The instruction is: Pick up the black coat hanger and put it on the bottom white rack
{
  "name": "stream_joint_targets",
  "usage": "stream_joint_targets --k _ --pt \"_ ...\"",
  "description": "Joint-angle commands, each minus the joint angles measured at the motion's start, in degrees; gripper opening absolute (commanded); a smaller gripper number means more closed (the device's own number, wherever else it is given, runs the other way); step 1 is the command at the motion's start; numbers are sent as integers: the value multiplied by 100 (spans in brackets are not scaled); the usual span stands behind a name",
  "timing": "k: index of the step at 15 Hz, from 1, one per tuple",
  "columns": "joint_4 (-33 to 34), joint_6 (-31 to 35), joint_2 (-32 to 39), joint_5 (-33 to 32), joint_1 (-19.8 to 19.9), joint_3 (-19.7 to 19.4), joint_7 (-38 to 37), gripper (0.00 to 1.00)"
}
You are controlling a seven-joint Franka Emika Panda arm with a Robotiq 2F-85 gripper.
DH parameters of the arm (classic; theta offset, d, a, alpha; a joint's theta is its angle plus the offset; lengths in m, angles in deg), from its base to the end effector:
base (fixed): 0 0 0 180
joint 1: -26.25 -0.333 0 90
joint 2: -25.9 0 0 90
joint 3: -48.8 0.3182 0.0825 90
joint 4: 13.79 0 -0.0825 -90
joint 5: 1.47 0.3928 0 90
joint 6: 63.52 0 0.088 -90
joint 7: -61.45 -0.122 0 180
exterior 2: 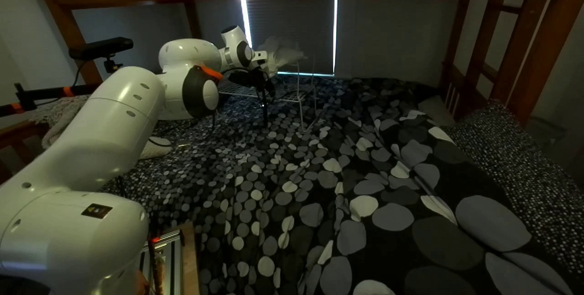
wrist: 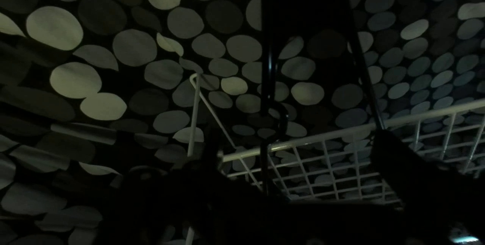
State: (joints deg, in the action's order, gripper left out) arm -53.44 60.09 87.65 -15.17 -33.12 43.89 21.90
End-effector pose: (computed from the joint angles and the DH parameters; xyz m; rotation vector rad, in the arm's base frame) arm 0.4719 0.7054 0.3382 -2.9032 -0.6098 -0.7217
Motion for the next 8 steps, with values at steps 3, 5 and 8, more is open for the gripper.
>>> stream_joint_targets --k 3,5,8 --pt "-1487 770 -879 4 137 224 569 100" --pt "-1953 1474 -1079 -62 171 211 700 100" --pt "-1554 1797 -788 -14 149 113 636 100"
